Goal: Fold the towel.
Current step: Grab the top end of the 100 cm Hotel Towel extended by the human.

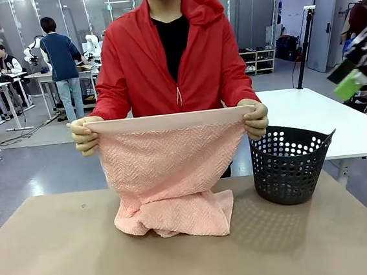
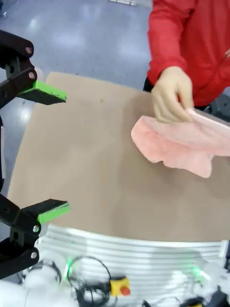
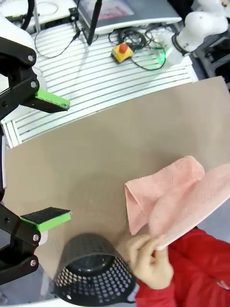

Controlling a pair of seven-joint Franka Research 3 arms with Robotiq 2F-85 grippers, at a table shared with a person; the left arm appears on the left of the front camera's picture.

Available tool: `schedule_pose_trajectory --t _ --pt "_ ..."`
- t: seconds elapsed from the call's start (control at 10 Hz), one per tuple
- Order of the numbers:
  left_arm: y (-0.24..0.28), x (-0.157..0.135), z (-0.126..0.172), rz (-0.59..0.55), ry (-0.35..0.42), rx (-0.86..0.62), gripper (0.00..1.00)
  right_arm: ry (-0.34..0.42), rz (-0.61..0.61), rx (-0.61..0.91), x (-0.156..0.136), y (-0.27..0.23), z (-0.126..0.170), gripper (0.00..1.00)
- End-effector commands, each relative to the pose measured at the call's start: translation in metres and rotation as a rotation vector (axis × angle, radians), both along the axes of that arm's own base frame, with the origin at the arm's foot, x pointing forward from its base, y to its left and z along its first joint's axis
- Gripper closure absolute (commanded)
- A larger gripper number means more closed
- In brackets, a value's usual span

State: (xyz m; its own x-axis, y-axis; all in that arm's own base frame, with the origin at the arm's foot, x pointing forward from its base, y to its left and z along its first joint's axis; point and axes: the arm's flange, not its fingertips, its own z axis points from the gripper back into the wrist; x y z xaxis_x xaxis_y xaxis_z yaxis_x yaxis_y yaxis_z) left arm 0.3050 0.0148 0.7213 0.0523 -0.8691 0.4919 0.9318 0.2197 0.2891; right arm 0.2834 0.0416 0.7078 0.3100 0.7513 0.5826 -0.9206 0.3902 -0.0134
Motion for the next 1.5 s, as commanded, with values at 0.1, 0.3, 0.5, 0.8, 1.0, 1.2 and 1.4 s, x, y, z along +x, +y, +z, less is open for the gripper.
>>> schedule_pose_trajectory --t 0.1,0.3,0.5,0.8,1.0,1.2,1.4 --pt "-0.022 -0.009 -0.023 -0.013 -0.056 0.064 0.00 -0.014 -0.019 -0.029 0.002 0.013 0.002 0.00" --pt "-0.029 -0.009 -0.014 -0.045 -0.052 0.060 0.00 -0.027 0.013 -0.029 -0.001 0.021 0.004 0.00" --pt "-0.029 -0.009 -0.014 -0.045 -0.052 0.060 0.00 -0.027 0.013 -0.029 -0.001 0.021 0.004 0.00" --pt "-0.057 -0.007 -0.007 -0.076 -0.022 0.048 0.00 -0.079 0.098 -0.129 0.004 0.049 0.017 0.00" --pt "-0.105 0.000 0.013 -0.014 -0.020 0.119 0.00 -0.127 0.213 -0.268 0.011 0.099 0.028 0.00" --pt "-0.150 -0.002 0.031 0.032 -0.049 0.195 0.00 -0.135 0.274 -0.365 0.024 0.124 0.029 0.00" --pt "-0.196 0.007 0.031 0.066 -0.042 0.248 0.00 -0.184 0.334 -0.432 0.043 0.143 0.030 0.00"
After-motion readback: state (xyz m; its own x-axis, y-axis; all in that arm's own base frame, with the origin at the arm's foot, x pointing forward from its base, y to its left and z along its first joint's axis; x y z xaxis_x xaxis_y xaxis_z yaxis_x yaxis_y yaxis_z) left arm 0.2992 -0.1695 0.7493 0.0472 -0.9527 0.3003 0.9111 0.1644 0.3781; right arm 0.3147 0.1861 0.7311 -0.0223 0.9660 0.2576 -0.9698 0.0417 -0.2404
